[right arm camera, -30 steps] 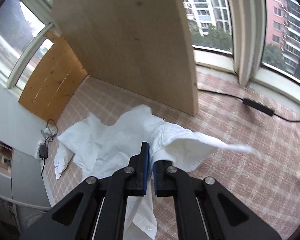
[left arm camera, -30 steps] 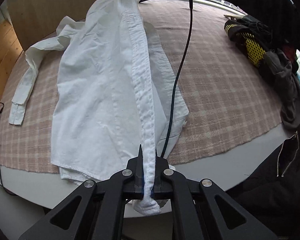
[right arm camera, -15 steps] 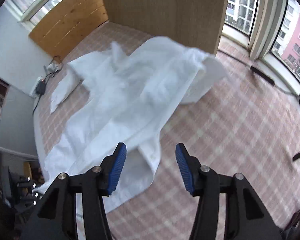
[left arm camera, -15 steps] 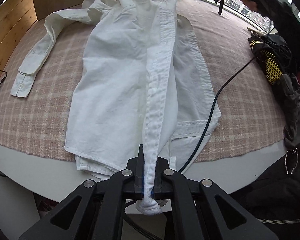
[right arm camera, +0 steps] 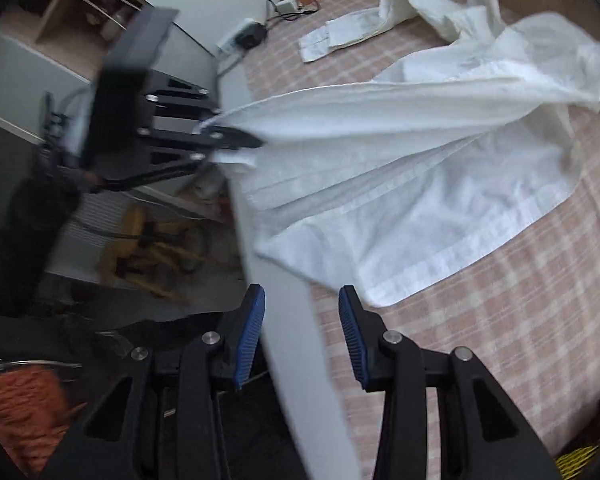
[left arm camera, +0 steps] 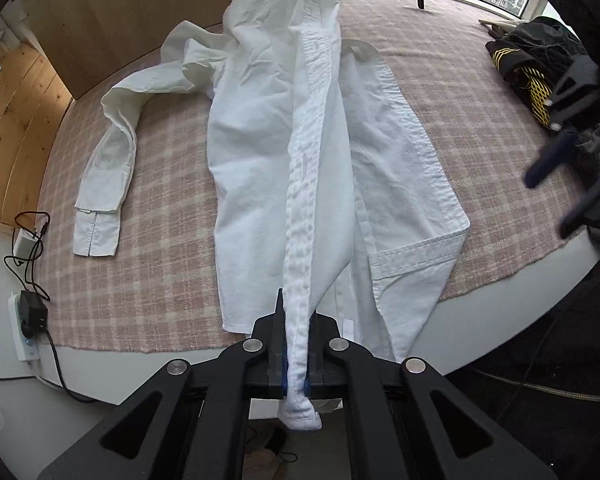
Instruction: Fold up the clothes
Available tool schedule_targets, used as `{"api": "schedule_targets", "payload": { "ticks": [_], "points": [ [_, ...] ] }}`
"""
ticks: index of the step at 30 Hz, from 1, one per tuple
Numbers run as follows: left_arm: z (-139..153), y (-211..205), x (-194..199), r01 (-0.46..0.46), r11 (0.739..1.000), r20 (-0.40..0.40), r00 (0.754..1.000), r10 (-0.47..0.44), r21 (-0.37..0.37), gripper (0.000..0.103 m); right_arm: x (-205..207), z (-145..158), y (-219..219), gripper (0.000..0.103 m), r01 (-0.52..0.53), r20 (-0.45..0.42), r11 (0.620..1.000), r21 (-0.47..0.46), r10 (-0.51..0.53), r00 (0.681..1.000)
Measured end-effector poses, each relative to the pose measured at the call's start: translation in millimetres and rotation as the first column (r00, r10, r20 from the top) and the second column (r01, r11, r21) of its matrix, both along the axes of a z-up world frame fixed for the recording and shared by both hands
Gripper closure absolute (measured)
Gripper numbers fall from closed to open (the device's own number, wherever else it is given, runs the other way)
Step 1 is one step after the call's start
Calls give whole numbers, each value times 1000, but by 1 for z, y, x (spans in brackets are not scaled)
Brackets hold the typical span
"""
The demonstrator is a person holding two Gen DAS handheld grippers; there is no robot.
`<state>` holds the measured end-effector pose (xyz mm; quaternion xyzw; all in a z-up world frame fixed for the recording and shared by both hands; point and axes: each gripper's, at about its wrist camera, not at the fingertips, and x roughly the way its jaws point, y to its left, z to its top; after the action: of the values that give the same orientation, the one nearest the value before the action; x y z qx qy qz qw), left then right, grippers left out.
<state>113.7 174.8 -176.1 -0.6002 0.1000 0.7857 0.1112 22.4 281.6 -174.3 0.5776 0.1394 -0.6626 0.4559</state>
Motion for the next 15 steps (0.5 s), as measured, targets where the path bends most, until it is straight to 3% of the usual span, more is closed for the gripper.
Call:
{"api": "schedule_targets", "payload": {
  "ticks": [2, 6, 10, 15],
  "points": [
    [-1, -2, 0, 7, 1000, 3, 1000, -7, -1, 99, 11, -9, -15, 65, -19, -68, 999, 41, 22, 997],
    [-4, 1, 4, 18, 1000, 4, 1000, -18, 8, 99, -7, -56, -32, 65, -5, 24, 997, 78, 3, 1000],
    [-7, 6, 9, 27, 999, 5, 1000, -27, 19, 99, 0, -67, -33, 65, -37, 32, 998, 57, 35, 999],
    [-7, 14, 11, 62, 998, 4, 998, -62, 20, 99, 12, -78, -18, 66, -80, 171, 996, 26, 75, 982]
  ]
}}
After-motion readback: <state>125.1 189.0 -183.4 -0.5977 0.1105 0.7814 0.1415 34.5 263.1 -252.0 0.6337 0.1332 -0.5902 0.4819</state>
